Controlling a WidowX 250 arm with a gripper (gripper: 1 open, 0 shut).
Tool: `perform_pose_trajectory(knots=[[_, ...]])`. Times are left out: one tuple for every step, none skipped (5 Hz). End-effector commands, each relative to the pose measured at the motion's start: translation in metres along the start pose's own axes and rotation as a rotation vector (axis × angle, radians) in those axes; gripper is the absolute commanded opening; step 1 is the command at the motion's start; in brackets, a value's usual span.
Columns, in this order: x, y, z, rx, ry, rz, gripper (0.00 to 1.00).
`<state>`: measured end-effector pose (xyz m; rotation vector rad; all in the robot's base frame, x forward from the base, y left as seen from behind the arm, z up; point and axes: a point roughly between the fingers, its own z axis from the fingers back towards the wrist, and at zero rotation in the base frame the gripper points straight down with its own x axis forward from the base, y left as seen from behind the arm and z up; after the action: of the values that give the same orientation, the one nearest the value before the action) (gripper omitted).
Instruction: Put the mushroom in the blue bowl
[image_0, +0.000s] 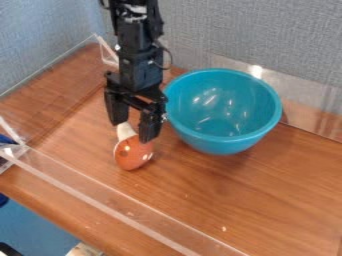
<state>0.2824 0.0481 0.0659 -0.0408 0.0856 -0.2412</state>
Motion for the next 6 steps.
perform_pose_trajectory(knots=[[0.009,-0.004,0.012,0.026,-0.057,-0.004,1.0],[0.011,-0.01,0.006,0.025,-0.057,0.008,1.0],[0.011,-0.015,0.001,0.025,-0.054,0.024,1.0],[0.013,-0.023,-0.005,0.022,-0.053,0.101,1.0],[0.014,-0.031,-0.011,0.016,-0.052,0.179,1.0],[0.021,-0.037,-0.008,0.012,-0.048,0.203,1.0]])
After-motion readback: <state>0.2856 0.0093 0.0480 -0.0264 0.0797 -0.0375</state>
